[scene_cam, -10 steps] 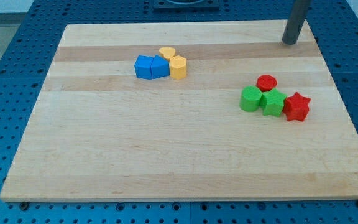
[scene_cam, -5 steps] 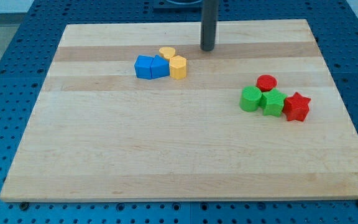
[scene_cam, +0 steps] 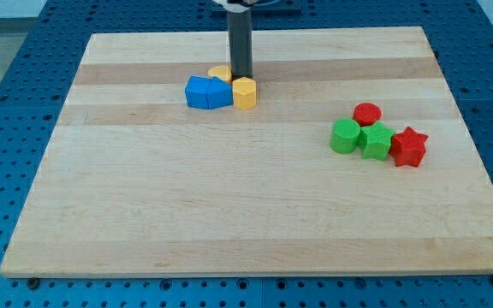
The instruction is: Separate the group of blocks
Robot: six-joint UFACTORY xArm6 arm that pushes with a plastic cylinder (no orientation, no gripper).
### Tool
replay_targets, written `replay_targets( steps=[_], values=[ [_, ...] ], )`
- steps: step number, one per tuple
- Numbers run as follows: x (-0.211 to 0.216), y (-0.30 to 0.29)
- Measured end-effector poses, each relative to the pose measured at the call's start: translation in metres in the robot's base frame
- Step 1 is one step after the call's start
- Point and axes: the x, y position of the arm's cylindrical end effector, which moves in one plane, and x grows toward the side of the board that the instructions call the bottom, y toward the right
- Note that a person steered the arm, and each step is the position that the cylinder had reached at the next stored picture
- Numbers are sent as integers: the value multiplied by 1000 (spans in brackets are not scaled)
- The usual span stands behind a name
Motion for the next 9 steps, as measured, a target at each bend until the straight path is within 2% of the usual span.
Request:
replay_targets(
  steps=[3,9],
  values=[
    [38,-55],
    [32,-151]
  ],
)
